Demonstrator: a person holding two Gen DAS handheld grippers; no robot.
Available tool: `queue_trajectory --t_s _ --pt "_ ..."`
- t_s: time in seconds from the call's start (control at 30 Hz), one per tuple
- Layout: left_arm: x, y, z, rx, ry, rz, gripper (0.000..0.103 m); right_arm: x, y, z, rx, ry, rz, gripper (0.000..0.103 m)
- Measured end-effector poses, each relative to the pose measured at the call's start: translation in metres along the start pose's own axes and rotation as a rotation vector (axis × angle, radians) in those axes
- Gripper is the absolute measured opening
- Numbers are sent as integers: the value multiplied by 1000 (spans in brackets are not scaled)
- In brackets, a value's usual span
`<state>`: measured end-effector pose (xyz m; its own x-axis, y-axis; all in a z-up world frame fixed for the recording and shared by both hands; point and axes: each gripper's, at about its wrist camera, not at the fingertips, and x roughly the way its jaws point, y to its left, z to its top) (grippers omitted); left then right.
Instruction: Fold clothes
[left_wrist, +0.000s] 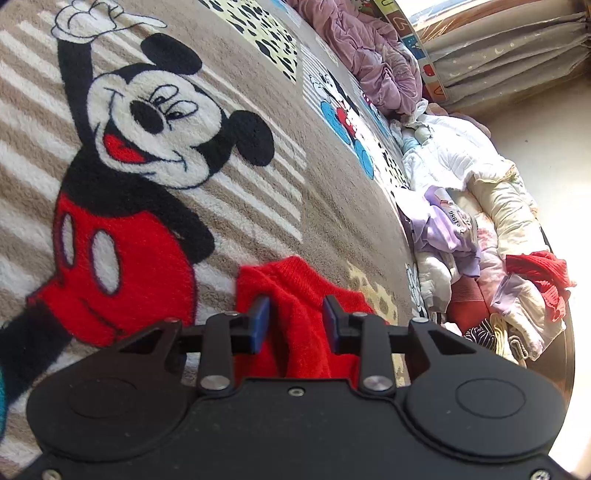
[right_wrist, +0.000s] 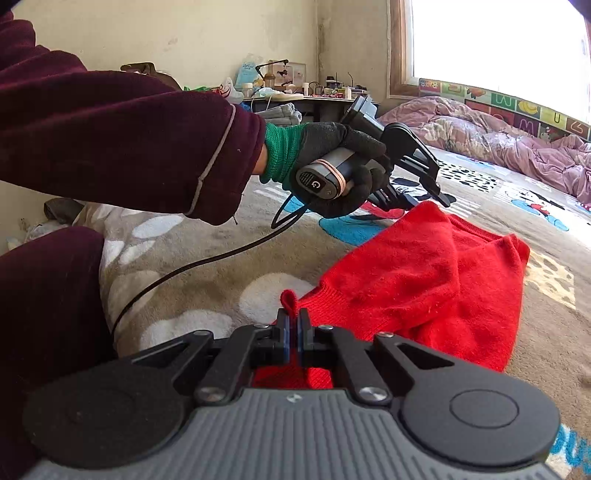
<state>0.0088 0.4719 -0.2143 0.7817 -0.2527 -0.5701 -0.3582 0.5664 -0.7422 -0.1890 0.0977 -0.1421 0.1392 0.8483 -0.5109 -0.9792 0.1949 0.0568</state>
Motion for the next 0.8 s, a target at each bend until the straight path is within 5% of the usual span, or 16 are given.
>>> queue_trajectory --t_s 0.33,0.43,0.47,0.63,0.8 --pt "6 -20 0 120 38 71 35 19 9 -11 -44 111 -44 9" --pt "3 -27 1 172 54 77 41 5 14 -5 -24 79 -32 36" --pt "-1 -30 1 192 51 87 41 -2 12 -1 -13 64 -33 38" --pt "-33 -40 -1 242 -26 108 40 -25 -3 20 21 -32 -94 35" --pt "-54 -51 -13 257 -74 12 40 20 -48 49 1 -29 -200 30"
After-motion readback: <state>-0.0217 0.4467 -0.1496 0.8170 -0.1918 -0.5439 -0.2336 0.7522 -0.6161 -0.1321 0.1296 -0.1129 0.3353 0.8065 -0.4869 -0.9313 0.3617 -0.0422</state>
